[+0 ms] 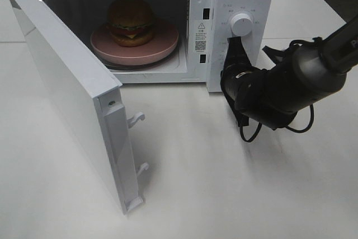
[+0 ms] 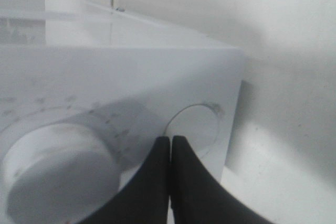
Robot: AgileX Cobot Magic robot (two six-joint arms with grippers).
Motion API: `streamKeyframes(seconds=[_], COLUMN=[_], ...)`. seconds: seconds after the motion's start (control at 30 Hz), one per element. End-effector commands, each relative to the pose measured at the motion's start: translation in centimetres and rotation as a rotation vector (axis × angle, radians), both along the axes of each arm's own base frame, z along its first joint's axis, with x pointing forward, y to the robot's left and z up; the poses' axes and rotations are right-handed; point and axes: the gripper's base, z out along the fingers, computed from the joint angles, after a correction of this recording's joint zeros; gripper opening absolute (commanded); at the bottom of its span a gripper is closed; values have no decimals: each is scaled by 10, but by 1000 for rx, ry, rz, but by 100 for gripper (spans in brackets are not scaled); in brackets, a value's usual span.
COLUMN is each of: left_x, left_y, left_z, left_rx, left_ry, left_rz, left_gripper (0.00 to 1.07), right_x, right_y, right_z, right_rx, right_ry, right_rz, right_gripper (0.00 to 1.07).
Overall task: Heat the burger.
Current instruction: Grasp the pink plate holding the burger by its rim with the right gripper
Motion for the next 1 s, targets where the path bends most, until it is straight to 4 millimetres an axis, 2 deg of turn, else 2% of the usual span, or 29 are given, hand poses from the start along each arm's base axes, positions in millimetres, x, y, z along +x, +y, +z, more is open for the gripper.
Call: streamKeyframes(seconds=[0.03,0.1,0.3,0.37,0.47,0.53,1.0], left_x=[-3,-3,-3,-3,-3,-3,-3], left_y=[0,0,0,0,0,0,0], left_z=[0,0,0,0,0,0,0], left_rx=[-4,-4,-3,-3,-3,-3,-3], left_ry=[-29,-29,-29,-29,-29,-29,-29], left_rz=[3,3,2,2,2,2,2], left_gripper=[100,100,100,100,100,100,100], right_x=[-3,-12,-22,-27,-29,-37,-63], right_y=[0,0,0,2,3,8,20], right_z=[12,18,31,40,43,50,64], right_rx=[-39,-67,-156,-228,-252,-346,-549], right_ry=[-3,44,82,106,112,149,174], right_rz=[65,129,257,365,402,579,1059], right_gripper=[0,0,0,0,0,0,0])
